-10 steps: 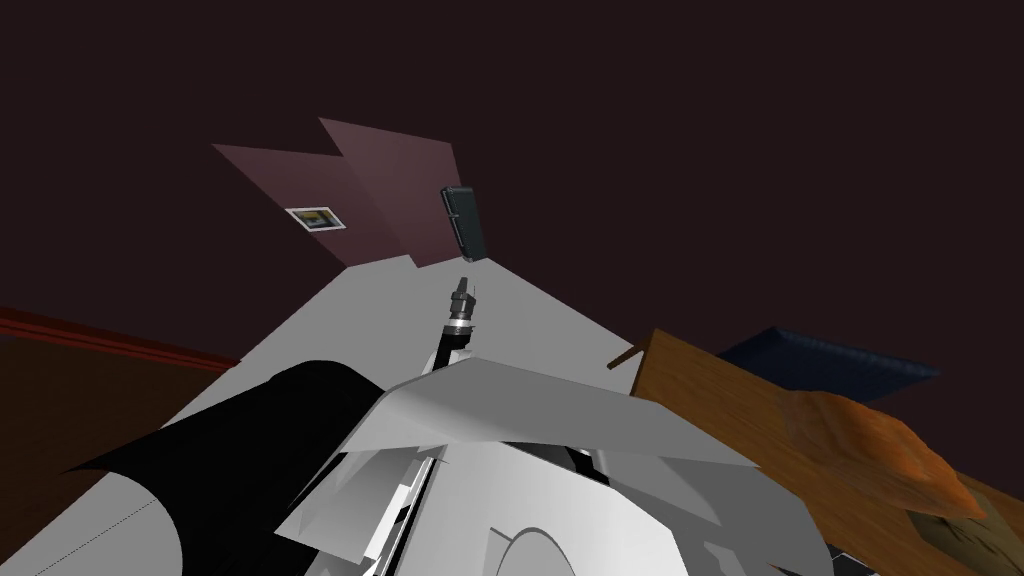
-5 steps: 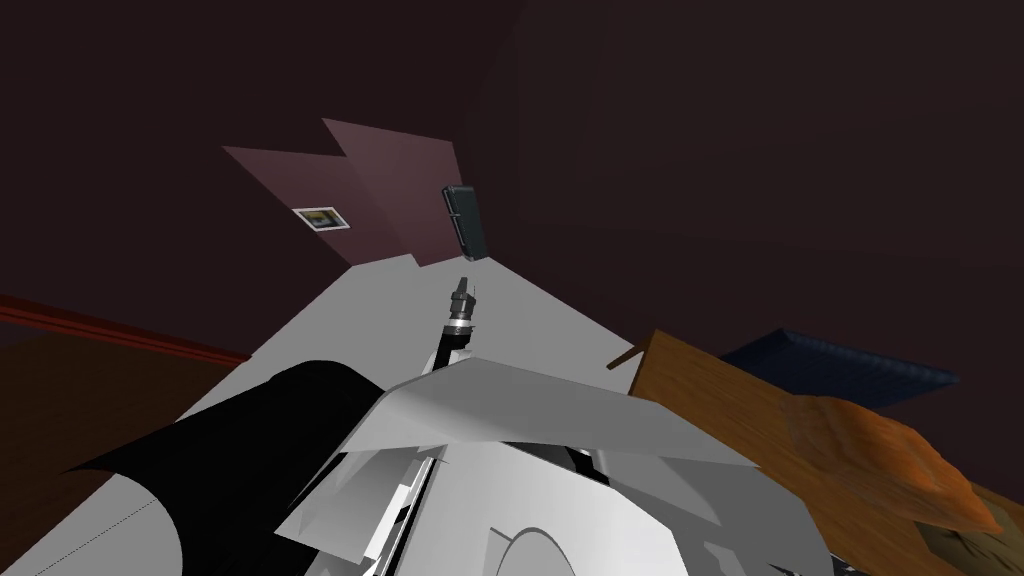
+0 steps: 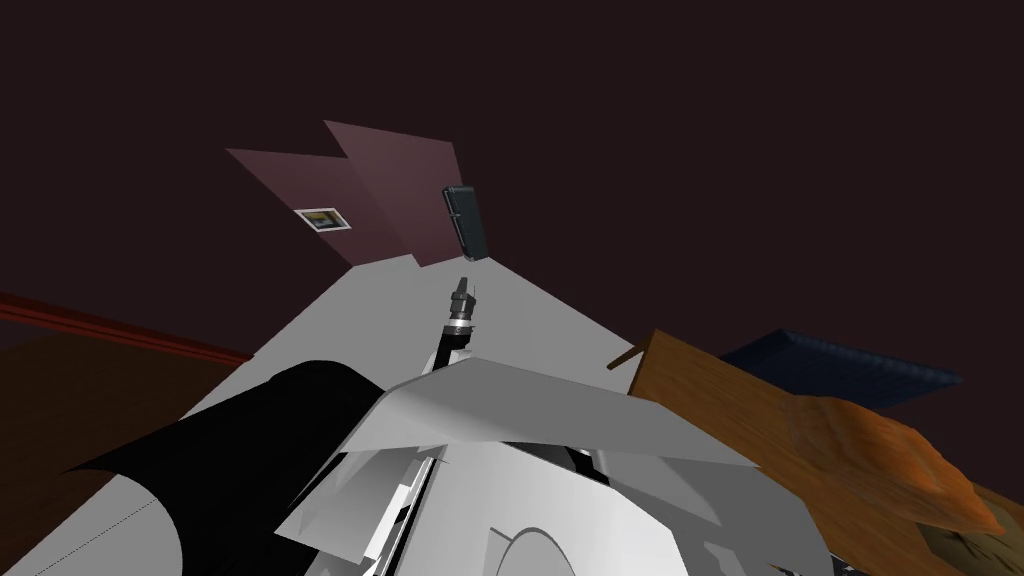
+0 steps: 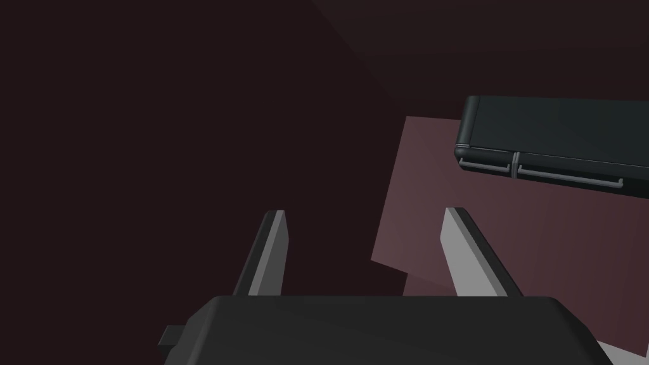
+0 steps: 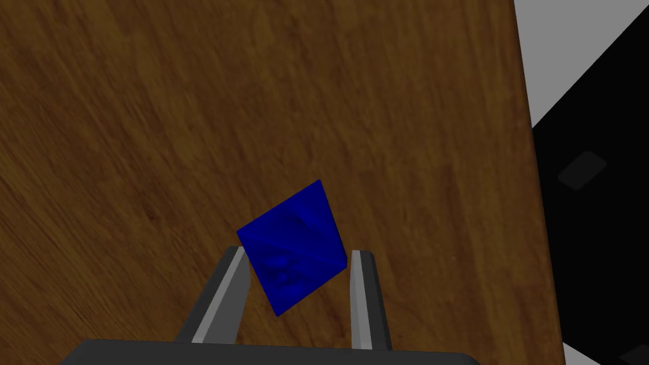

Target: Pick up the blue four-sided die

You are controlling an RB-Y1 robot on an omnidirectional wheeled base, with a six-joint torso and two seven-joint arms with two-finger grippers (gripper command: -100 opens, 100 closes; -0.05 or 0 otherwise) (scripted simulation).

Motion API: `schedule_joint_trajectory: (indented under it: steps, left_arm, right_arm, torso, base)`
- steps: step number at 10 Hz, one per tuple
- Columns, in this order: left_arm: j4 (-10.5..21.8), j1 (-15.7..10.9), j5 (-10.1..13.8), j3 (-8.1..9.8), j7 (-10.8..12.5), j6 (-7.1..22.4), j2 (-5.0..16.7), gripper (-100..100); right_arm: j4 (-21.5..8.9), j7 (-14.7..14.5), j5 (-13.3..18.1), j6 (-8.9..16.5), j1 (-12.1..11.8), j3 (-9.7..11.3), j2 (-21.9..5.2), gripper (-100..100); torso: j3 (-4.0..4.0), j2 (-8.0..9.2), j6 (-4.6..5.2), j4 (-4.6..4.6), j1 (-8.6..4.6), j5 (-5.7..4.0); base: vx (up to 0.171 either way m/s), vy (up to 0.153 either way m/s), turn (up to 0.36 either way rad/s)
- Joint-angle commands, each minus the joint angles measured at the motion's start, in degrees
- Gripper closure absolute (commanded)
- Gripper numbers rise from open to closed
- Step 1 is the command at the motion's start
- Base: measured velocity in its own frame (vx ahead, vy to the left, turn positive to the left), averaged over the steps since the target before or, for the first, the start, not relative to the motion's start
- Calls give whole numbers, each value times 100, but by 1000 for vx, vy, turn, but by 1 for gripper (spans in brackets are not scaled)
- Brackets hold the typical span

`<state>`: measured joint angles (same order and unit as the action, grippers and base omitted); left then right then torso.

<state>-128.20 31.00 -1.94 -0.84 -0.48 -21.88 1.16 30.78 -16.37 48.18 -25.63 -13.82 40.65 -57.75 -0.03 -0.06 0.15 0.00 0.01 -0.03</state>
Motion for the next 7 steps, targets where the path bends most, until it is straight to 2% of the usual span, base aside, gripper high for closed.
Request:
schedule_joint_trajectory:
  steps: [1, 2, 3, 4, 5, 6, 7]
  left_arm:
    - [0, 0, 0, 0, 0, 0, 0, 0]
    - [0, 0, 0, 0, 0, 0, 0, 0]
    - [0, 0, 0, 0, 0, 0, 0, 0]
    - [0, 0, 0, 0, 0, 0, 0, 0]
    - [0, 0, 0, 0, 0, 0, 0, 0]
    - [0, 0, 0, -1, 0, 0, -1, 0]
    - [0, 0, 0, 0, 0, 0, 0, 0]
  right_arm:
    - [0, 0, 0, 0, 0, 0, 0, 100]
    - [0, 1, -1, 0, 0, 0, 0, 0]
    - [-84, -58, -18, -160, 34, -44, -83, 100]
    - [-71, -50, -17, -189, 33, -44, -121, 100]
    - [-20, -18, -16, -303, 27, -46, -273, 100]
    - [-92, -53, -22, -257, 50, -57, -189, 100]
    - [-101, -65, -24, -288, 50, -62, -201, 0]
  torso:
    - [0, 0, 0, 0, 0, 0]
    - [0, 0, -1, 0, 0, 0]
    - [0, 0, -1, 0, 1, 0]
    - [0, 1, 2, 0, 13, 5]
    - [0, -1, 4, -1, 20, 5]
    - [0, 0, 4, -1, 29, 8]
    - [0, 1, 1, 0, 19, 4]
  base:
    - [0, 0, 0]
    - [0, 0, 0]
    - [-2, 39, -49]
    - [6, 50, -53]
    - [3, 71, -61]
    - [-1, 36, -20]
    - [0, 7, 0]
